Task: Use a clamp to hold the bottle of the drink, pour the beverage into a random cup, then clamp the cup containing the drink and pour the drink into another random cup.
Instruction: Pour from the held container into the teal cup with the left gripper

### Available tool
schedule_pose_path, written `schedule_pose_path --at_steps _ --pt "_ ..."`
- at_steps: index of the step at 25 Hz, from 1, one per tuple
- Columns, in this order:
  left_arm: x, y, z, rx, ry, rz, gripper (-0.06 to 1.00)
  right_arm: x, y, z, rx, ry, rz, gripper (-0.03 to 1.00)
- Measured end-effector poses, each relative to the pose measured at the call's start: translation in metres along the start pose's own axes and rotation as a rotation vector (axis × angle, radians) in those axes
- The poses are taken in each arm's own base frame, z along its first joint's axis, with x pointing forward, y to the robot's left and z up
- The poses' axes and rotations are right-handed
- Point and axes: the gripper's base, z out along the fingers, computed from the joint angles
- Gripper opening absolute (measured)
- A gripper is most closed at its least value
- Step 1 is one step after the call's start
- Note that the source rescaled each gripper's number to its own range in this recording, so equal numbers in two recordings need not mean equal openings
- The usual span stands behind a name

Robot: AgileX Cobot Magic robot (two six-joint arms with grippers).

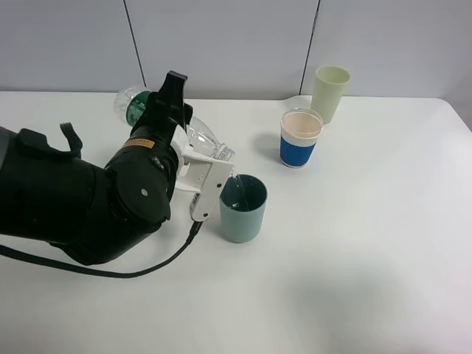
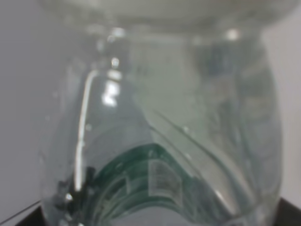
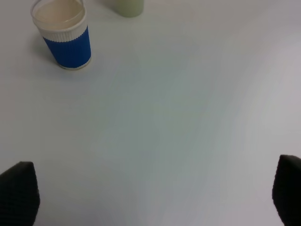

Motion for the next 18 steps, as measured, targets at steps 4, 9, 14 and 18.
schedule_pose_path --at_steps 4,9,14,18 --pt "-0.0004 0.0008 0.0000 -0.008 -0.004 0.013 0.05 0.0000 0.0000 0.0000 0.000 0.000 0.000 1.00" --pt "-0.0007 0.0023 0.0000 -0.025 -0.007 0.023 0.05 0.0000 0.0000 0.0000 0.000 0.000 0.000 1.00" --pt "-0.0006 0.0027 0.0000 -0.030 -0.006 0.041 0.05 0.0000 0.0000 0.0000 0.000 0.000 0.000 1.00" --pt "-0.0003 0.0032 -0.0001 -0.036 -0.002 0.066 0.05 0.0000 0.0000 0.0000 0.000 0.000 0.000 1.00"
